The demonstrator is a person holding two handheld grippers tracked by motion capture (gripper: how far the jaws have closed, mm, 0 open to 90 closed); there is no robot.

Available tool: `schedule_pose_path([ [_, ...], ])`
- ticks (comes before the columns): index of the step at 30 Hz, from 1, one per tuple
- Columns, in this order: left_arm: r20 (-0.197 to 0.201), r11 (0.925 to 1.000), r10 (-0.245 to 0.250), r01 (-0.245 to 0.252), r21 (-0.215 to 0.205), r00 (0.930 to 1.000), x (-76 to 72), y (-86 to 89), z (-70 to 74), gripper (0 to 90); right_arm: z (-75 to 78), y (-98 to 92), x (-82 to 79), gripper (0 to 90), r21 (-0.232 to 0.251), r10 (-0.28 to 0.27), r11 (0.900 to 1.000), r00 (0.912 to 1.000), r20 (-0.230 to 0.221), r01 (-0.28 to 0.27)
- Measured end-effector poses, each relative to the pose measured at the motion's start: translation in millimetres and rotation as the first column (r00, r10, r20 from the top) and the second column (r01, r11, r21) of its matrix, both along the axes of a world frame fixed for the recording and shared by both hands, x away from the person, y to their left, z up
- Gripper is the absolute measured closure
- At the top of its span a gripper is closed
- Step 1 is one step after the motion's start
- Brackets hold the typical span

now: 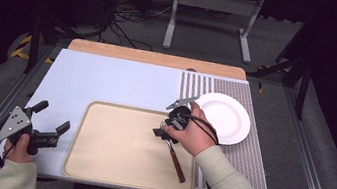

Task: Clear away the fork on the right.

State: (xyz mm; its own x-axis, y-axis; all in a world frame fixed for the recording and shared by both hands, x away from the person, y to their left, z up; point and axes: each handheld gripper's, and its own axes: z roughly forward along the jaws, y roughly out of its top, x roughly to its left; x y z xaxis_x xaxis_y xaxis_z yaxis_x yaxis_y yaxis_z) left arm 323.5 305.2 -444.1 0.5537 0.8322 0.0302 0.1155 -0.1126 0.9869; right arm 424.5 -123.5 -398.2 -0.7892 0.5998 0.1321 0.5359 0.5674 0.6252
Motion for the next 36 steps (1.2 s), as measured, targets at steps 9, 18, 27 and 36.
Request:
schedule_pose_path([
  [9,-0.002,1.0,-0.003,0.003,0.002,1.0,0.5,0.3,-0.1,0.6,-7.5,10.1,4.1,79.5,-0.005,0.059,0.998,0.9963,0.062,-0.059],
  [18,0.001,1.0,0.0,0.0,-0.002,1.0,0.5,0.5,-0.1,0.6,-21.7,16.8,13.2,90.0,-0.015,0.054,0.999,0.9934,0.101,-0.053],
  [27,0.0,1.0,-0.003,0.003,-0.001,1.0,0.8,0.7,-0.2,0.7,-32.2,18.4,20.1,90.0,-0.009,0.049,0.999,0.9941,0.097,-0.048],
  [36,-0.002,1.0,-0.003,0.003,-0.002,1.0,0.8,0.7,-0.4,0.6,-37.7,14.7,24.7,90.0,-0.026,0.026,0.999,0.9956,0.09,-0.023],
])
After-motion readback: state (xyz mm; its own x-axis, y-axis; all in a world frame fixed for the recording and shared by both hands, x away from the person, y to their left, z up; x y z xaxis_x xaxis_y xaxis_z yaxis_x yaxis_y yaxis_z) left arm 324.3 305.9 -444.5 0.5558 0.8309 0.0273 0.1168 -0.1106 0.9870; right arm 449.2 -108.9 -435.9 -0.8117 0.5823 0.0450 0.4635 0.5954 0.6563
